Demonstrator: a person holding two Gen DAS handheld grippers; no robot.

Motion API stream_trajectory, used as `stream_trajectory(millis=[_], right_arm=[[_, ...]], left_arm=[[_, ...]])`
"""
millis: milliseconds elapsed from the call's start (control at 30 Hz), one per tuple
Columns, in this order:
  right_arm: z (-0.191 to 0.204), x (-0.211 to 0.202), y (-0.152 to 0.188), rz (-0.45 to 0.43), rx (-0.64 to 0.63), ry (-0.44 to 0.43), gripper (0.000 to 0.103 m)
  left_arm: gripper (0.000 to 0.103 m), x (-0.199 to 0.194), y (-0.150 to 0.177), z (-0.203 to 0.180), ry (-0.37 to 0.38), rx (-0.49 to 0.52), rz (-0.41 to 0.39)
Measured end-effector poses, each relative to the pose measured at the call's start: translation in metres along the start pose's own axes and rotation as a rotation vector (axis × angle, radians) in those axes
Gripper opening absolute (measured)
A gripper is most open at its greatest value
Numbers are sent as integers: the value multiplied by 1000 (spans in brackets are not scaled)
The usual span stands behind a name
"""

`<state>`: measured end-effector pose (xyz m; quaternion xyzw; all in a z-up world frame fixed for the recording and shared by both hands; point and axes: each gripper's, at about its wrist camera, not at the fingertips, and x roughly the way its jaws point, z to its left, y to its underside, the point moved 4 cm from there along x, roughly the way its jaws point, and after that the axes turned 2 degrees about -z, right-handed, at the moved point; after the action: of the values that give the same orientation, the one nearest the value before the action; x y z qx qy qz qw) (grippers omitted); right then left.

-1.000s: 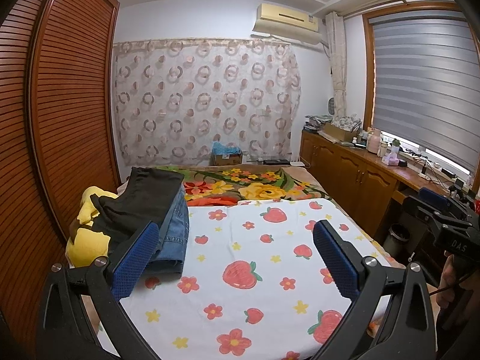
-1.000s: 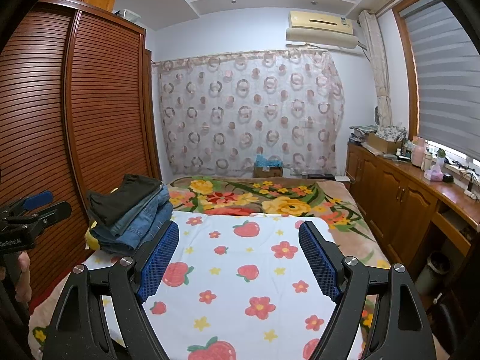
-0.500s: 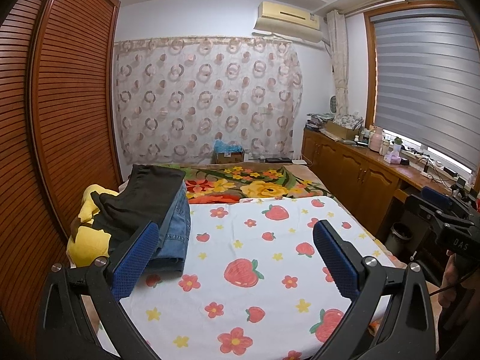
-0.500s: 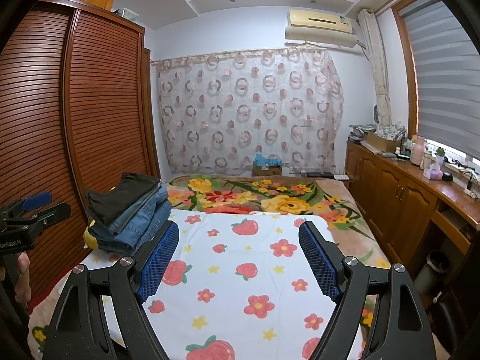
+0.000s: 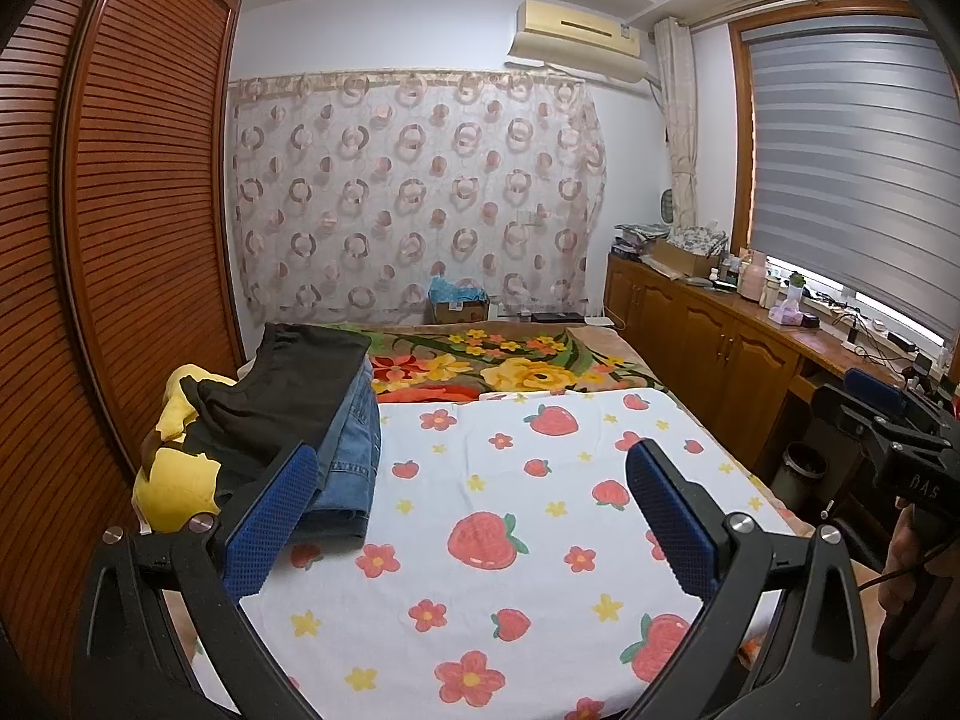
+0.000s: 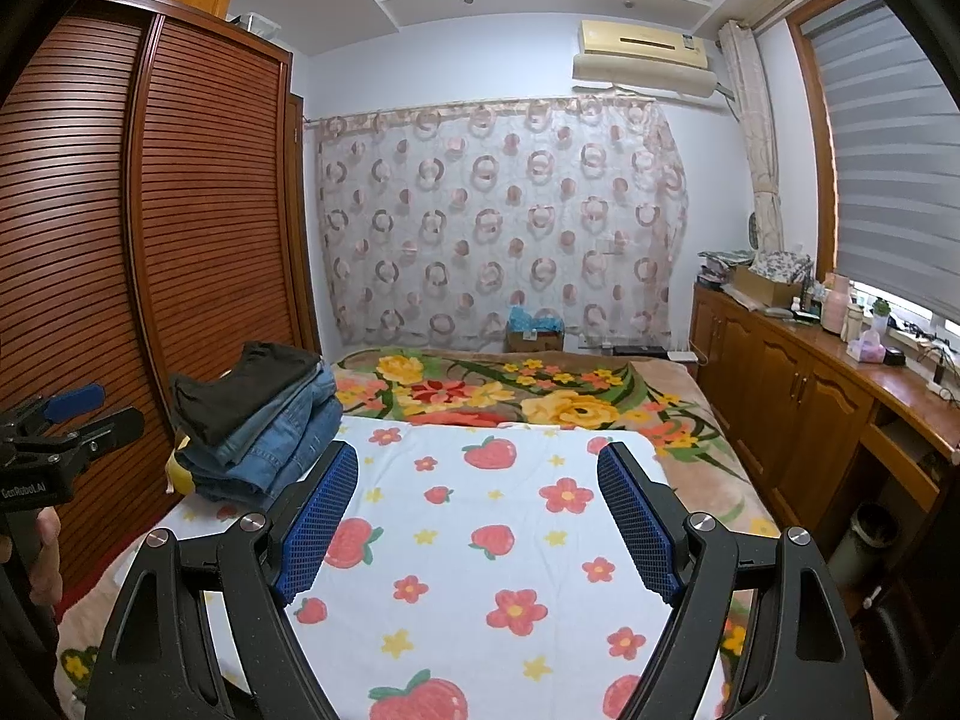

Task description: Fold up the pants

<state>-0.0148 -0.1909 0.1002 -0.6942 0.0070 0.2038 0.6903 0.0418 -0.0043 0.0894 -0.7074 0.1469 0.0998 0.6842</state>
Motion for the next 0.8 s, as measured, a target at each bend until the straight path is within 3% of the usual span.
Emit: stream_trajectory(millis=[800], right_arm=[[-2, 1, 1, 1, -1, 0, 84]], left_arm=[[103, 0, -2, -1, -1, 1, 1]])
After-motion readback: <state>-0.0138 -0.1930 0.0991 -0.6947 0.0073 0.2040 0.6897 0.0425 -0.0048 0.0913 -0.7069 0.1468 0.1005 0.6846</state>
